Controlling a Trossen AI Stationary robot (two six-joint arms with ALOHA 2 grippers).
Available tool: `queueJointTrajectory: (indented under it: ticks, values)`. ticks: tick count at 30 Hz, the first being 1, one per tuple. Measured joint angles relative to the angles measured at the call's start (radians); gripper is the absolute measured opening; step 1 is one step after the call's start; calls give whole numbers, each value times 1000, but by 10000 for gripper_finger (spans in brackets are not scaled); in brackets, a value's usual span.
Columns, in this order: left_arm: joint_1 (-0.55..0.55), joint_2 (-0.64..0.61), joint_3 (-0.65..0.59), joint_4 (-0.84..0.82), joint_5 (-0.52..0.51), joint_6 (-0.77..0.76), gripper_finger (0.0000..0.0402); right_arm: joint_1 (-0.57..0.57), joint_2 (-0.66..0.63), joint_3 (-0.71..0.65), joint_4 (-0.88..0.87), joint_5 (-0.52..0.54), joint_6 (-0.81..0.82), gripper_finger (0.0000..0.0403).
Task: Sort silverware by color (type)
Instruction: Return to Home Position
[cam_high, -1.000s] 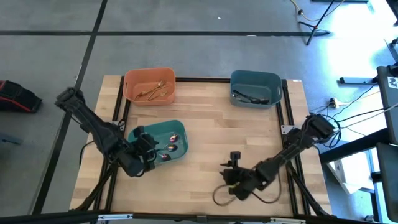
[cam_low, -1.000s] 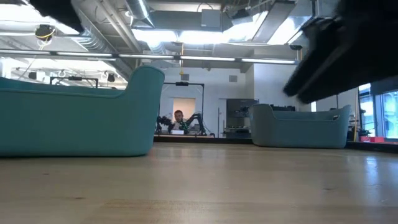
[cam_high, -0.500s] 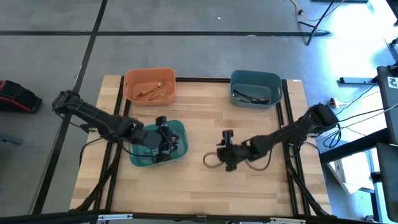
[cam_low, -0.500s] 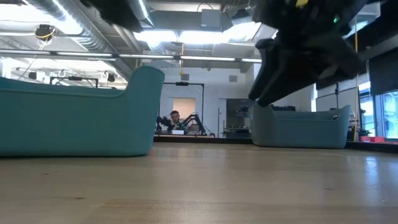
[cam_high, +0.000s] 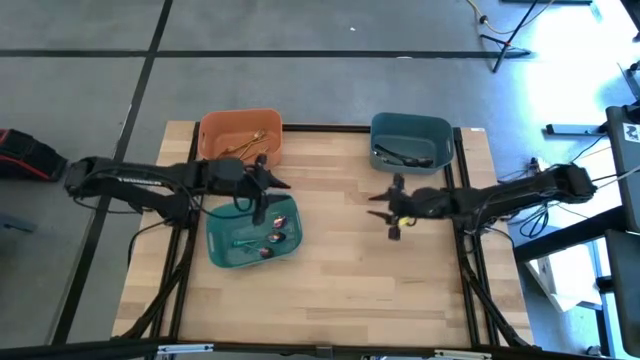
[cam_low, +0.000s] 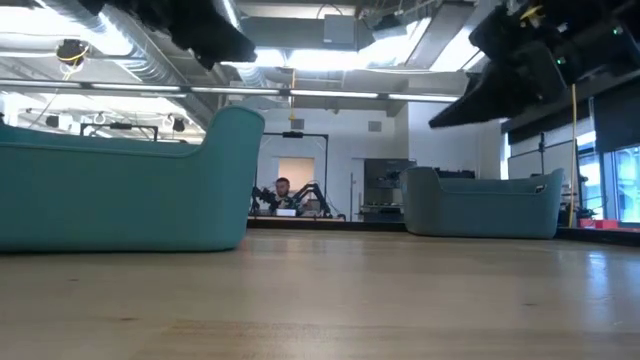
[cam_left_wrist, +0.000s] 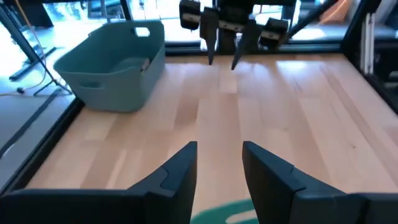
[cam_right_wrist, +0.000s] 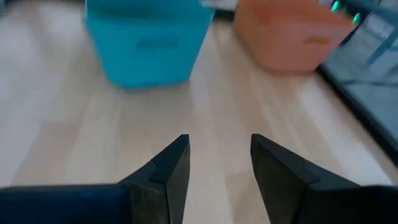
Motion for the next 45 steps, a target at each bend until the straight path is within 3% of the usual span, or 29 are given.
queueJointTrajectory:
  ticks: [5,10,21,24,35,45]
  values:
    - [68,-86,-134,151,45,6,124,-100,-95,-101,141,-99,9,161]
    - [111,-170,-290,347,31,-2,124,-142,-140,-165,200,-104,33,152]
    - [119,-409,-521,494,-89,-32,113,-155,-255,-239,219,-77,73,29]
    - [113,-463,-577,486,-115,-38,90,-158,-302,-265,218,-75,100,5]
    - [114,-612,-704,481,-133,-52,10,-156,-516,-360,203,-106,132,2]
    - [114,-692,-716,388,-17,-87,1,-156,-700,-411,111,-194,135,2]
